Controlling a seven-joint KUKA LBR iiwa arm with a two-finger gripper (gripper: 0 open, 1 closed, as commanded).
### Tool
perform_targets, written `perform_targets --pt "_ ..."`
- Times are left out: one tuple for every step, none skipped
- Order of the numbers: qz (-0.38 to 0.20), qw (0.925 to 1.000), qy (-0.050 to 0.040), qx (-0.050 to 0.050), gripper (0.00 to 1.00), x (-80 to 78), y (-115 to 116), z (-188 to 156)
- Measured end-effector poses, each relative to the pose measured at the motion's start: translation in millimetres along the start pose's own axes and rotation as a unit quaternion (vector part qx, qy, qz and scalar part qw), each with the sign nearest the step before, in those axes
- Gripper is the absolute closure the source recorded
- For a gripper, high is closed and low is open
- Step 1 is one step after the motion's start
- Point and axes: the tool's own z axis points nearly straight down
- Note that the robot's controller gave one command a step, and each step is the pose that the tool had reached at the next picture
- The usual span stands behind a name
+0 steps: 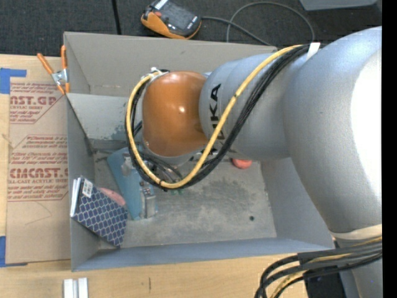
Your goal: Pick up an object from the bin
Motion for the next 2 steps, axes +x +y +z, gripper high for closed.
perform_targets --pt "-0.085 0.9964 0.0001 -0.001 0.0 14.5 12.3 21.4" --pt "0.027 0.9996 -0.0012 -0.001 0.0 7.8 29.5 53.1"
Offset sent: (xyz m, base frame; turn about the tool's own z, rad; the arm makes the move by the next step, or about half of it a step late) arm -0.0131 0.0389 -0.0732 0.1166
